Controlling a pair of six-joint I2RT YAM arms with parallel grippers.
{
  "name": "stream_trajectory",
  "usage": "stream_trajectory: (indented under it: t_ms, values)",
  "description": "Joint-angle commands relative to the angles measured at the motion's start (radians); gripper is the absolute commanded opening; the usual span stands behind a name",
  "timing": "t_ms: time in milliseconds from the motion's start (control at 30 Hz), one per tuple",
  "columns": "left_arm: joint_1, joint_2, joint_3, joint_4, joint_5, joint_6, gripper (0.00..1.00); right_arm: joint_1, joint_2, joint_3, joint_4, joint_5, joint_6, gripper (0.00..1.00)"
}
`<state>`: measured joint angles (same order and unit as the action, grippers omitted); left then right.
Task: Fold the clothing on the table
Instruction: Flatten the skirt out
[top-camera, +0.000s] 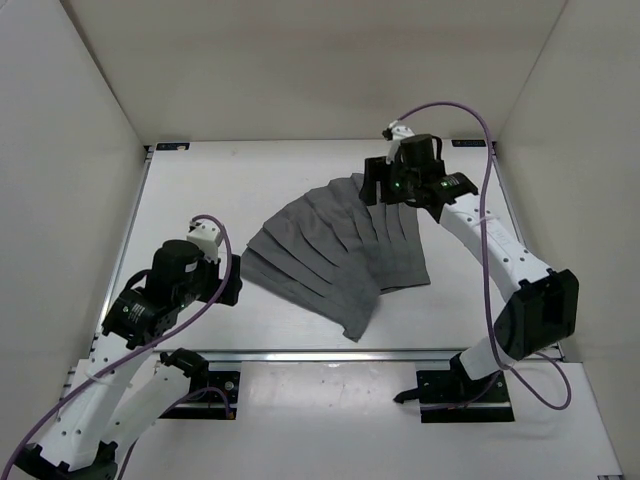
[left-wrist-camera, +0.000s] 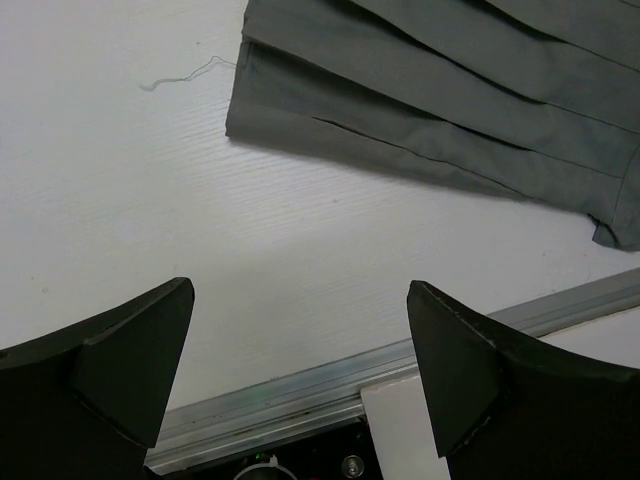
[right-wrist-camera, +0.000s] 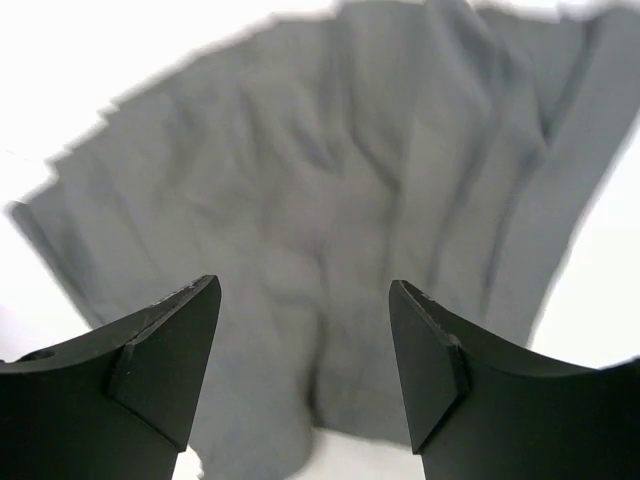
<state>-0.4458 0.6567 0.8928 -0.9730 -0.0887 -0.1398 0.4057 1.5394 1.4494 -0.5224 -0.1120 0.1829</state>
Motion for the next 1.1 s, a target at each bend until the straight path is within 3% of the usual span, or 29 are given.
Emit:
stream_trajectory:
  t_ms: [0, 167, 400, 467, 500, 533, 567, 633, 667, 733, 767, 900, 967, 1033, 1067]
  values:
    - [0.007, -0.025, -0.005, 0.0, -0.069, -0.035, 0.99, -0.066, -0.042, -0.118, 0.039, 0.012, 0.032, 0.65]
    - [-0.031, -0.019, -0.008, 0.005, -0.046, -0.024, 0.99, -0.185, -0.073, -0.243, -0.014, 0.061, 0.027, 0.68]
    - [0.002, -0.046, -0.012, 0.01, -0.034, -0.015, 0.99, -0.162, -0.217, -0.521, 0.077, 0.109, 0.133, 0.68]
    - [-0.007, -0.032, -0.011, 0.01, -0.019, 0.008, 0.57, -0.154, -0.229, -0.575, 0.088, 0.112, 0.136, 0.68]
    - [-0.016, -0.023, -0.009, 0.007, -0.017, 0.0, 0.22, -0.154, -0.234, -0.592, 0.078, 0.154, 0.145, 0.68]
    - [-0.025, 0.003, 0.0, -0.001, -0.01, 0.0, 0.06, -0.159, -0.236, -0.607, 0.064, 0.167, 0.147, 0.68]
    - [-0.022, 0.042, 0.026, -0.004, 0.012, 0.008, 0.0, -0.162, -0.243, -0.609, 0.044, 0.195, 0.151, 0.68]
    - [0.024, 0.096, 0.072, 0.008, 0.109, -0.022, 0.0, -0.18, -0.251, -0.623, 0.044, 0.216, 0.158, 0.68]
    - [0.031, 0.112, 0.089, 0.023, 0.213, -0.044, 0.12, -0.189, -0.258, -0.624, 0.042, 0.219, 0.153, 0.68]
    - [0.03, 0.106, 0.03, 0.199, 0.41, -0.175, 0.17, -0.22, -0.254, -0.63, 0.035, 0.212, 0.142, 0.69]
    - [0.006, 0.087, -0.044, 0.333, 0.476, -0.272, 0.25, -0.234, -0.245, -0.641, 0.035, 0.201, 0.133, 0.69]
    - [-0.138, 0.057, -0.384, 0.8, 0.543, -0.614, 0.32, -0.239, -0.22, -0.65, 0.044, 0.189, 0.125, 0.69]
    - [-0.18, 0.07, -0.487, 0.928, 0.541, -0.702, 0.41, -0.229, -0.206, -0.646, 0.052, 0.198, 0.119, 0.69]
    - [-0.218, 0.084, -0.541, 1.002, 0.508, -0.74, 0.43, -0.226, -0.203, -0.652, 0.053, 0.187, 0.122, 0.69]
    - [-0.223, 0.092, -0.551, 0.999, 0.465, -0.741, 0.49, -0.226, -0.199, -0.658, 0.064, 0.181, 0.125, 0.69]
